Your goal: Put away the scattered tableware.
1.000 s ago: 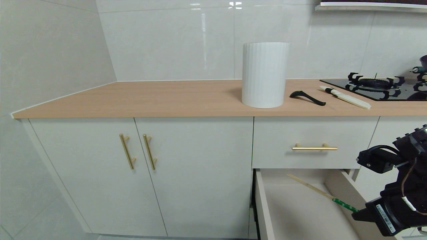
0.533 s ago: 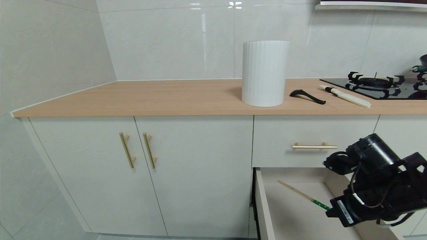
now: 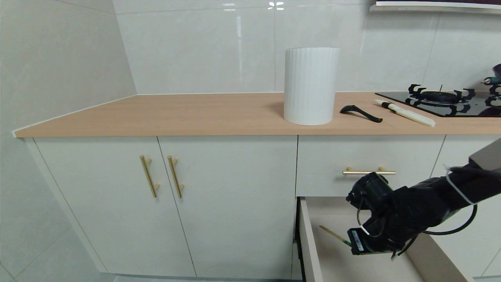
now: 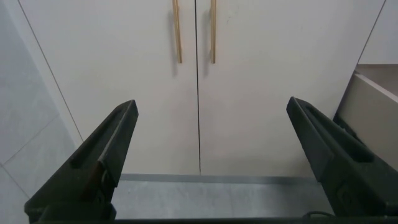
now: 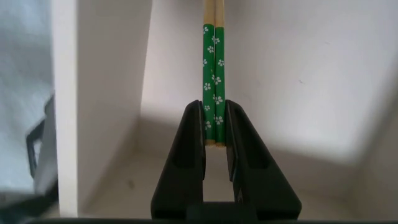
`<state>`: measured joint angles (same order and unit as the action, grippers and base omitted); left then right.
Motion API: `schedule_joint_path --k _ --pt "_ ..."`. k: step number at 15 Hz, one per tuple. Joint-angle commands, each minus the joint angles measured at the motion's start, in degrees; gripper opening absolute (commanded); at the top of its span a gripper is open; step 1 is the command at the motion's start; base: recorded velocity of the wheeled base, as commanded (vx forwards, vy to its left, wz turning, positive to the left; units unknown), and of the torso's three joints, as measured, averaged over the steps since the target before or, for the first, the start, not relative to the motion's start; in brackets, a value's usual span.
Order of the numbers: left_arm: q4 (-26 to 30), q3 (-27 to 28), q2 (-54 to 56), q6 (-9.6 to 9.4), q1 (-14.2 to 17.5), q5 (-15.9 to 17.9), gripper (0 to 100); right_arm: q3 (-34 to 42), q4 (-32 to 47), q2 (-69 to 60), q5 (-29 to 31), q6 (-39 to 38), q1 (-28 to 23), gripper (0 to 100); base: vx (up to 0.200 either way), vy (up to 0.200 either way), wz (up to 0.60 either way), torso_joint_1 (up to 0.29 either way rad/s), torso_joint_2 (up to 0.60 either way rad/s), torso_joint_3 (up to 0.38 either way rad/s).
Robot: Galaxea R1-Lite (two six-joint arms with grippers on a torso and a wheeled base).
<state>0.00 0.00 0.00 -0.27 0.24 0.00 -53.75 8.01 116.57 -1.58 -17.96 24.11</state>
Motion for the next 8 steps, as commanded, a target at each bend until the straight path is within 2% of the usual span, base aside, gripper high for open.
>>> schedule_joint_path --k 1,4,8 --pt "0.0 0.0 0.0 0.00 0.0 -0.1 100 -2.9 -0.1 6.8 0.2 -1.5 0.7 0 0.000 0.000 0.00 0.000 0.00 0.000" --pt "0.0 0.0 0.0 0.00 0.0 0.0 100 -5.4 -0.1 12.5 1.4 -3.6 1.4 0 0.000 0.000 0.00 0.000 0.00 0.000" --pt "0.0 0.0 0.0 0.00 0.0 0.0 100 -5.2 -0.2 13.6 5.6 -3.8 3.0 0 0.000 0.000 0.00 0.000 0.00 0.000"
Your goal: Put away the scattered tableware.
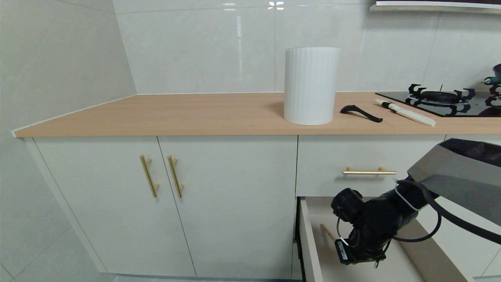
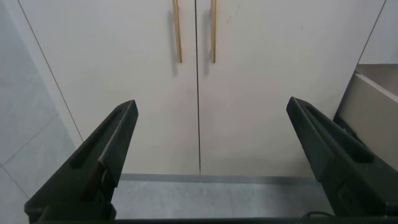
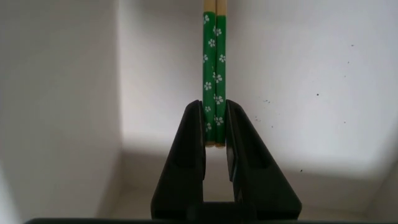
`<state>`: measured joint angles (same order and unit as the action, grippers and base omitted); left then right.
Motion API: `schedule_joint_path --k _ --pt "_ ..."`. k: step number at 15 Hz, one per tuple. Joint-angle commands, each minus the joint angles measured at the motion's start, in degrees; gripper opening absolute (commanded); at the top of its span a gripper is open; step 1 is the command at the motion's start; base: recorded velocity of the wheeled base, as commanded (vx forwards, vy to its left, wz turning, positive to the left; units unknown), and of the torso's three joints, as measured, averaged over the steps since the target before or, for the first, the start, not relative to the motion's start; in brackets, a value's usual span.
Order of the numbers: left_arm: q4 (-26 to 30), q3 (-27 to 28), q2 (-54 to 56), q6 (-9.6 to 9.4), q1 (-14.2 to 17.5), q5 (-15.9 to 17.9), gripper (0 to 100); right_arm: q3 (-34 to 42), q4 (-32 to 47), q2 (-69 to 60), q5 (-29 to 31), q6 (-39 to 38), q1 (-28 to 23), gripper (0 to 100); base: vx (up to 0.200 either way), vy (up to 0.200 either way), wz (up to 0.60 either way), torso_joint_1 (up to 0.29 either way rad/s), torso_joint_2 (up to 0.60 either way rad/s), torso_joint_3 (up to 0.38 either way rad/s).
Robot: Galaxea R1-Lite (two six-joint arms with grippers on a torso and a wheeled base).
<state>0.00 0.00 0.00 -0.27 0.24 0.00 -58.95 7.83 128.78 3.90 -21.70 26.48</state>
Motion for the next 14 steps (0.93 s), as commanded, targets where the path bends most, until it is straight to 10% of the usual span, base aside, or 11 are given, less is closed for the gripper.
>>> schedule_joint_path --k 1,8,9,14 --pt "0.0 0.0 0.0 0.00 0.0 0.0 100 0.0 0.0 1.6 0.7 -0.1 0.7 0 0.000 0.000 0.00 0.000 0.00 0.000" --pt "0.0 0.0 0.0 0.00 0.0 0.0 100 0.5 -1.4 2.2 2.6 -1.6 1.5 0 0.000 0.000 0.00 0.000 0.00 0.000" --pt "0.0 0.0 0.0 0.00 0.0 0.0 100 0.6 -1.4 2.1 2.6 -1.6 1.5 100 0.000 0.000 0.00 0.000 0.00 0.000" --pt "0.0 0.0 0.0 0.00 0.0 -0.1 100 0.6 -1.4 2.2 2.7 -1.6 1.5 100 0.000 0.000 0.00 0.000 0.00 0.000"
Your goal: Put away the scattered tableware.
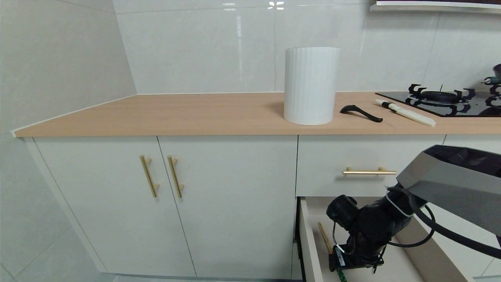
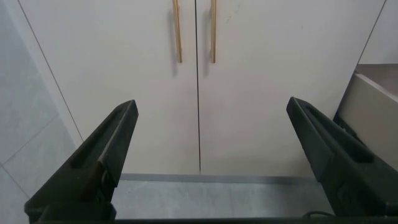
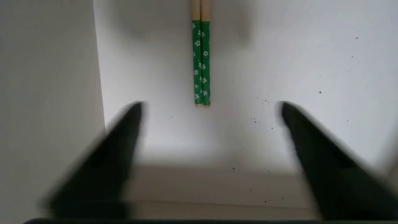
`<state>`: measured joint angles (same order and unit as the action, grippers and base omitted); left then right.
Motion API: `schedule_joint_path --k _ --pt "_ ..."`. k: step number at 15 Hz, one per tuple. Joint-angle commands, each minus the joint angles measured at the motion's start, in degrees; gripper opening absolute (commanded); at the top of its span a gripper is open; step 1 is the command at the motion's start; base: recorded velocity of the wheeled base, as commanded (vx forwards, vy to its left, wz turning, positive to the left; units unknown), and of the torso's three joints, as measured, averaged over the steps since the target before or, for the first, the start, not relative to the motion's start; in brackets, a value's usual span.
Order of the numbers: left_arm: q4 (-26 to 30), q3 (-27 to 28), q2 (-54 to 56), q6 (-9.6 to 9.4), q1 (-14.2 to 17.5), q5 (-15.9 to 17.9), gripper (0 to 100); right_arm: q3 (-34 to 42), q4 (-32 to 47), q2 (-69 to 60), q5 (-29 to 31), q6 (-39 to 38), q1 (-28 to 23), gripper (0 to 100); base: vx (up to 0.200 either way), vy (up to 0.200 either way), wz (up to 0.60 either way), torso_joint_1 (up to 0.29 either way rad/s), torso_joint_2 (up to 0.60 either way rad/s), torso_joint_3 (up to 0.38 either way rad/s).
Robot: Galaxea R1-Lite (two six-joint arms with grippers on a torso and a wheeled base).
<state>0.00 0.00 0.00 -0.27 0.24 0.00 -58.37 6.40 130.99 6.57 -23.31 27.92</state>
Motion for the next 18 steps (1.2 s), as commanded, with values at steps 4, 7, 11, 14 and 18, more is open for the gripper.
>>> schedule_joint_path --k 4,7,11,14,18 --pt "0.0 0.0 0.0 0.00 0.0 0.0 100 0.1 0.0 -0.1 0.0 0.0 0.0 100 0.000 0.000 0.00 0.000 0.00 0.000" --pt "0.0 0.0 0.0 0.00 0.0 0.0 100 0.9 0.0 -0.7 -0.2 -0.1 -0.1 100 0.000 0.000 0.00 0.000 0.00 0.000" --pt "0.0 0.0 0.0 0.00 0.0 0.0 100 4.6 0.3 -12.2 -0.5 -0.1 -1.5 100 0.000 0.000 0.00 0.000 0.00 0.000" --pt "0.0 0.0 0.0 0.00 0.0 0.0 100 7.0 0.5 -27.1 0.2 1.0 -5.6 100 0.000 0.000 0.00 0.000 0.00 0.000" --pt "0.0 0.0 0.0 0.00 0.0 -0.1 100 9.1 0.2 -38.7 0.2 9.7 -12.3 100 0.000 0.000 0.00 0.000 0.00 0.000"
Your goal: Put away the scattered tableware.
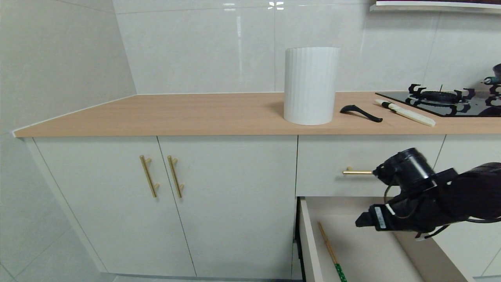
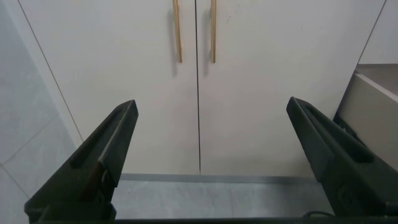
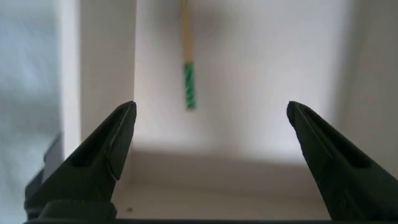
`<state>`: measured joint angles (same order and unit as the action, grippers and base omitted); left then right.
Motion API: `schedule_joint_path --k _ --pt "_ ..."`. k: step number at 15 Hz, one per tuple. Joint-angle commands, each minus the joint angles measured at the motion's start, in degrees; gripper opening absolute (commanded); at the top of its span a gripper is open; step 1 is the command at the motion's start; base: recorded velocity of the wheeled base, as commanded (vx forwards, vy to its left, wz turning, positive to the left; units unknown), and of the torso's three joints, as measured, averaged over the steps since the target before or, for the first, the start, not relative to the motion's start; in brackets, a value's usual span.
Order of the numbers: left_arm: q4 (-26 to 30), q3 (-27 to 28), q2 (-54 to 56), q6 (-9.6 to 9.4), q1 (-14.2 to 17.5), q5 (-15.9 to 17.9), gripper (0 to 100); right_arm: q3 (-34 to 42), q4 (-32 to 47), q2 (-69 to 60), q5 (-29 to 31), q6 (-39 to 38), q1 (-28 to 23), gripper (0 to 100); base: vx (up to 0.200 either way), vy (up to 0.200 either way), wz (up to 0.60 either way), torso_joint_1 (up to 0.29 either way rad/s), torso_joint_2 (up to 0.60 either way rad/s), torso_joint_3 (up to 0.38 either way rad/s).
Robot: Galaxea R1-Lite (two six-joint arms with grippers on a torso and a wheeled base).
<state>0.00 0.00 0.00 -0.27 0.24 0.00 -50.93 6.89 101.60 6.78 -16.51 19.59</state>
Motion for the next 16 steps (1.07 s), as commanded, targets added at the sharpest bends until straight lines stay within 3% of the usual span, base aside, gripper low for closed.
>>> schedule_joint_path --k 1,8,16 --pt "0.0 0.0 0.0 0.00 0.0 -0.1 100 1.8 -0.4 -9.8 0.1 3.3 -4.7 100 0.000 0.000 0.00 0.000 0.00 0.000" --pt "0.0 0.0 0.0 0.00 0.0 0.0 100 2.4 -0.5 -9.5 0.5 3.3 -4.0 100 0.000 0.000 0.00 0.000 0.00 0.000" --pt "0.0 0.0 0.0 0.00 0.0 0.0 100 2.8 -0.6 -8.9 0.5 3.3 -3.6 100 0.000 0.000 0.00 0.118 -0.37 -0.259"
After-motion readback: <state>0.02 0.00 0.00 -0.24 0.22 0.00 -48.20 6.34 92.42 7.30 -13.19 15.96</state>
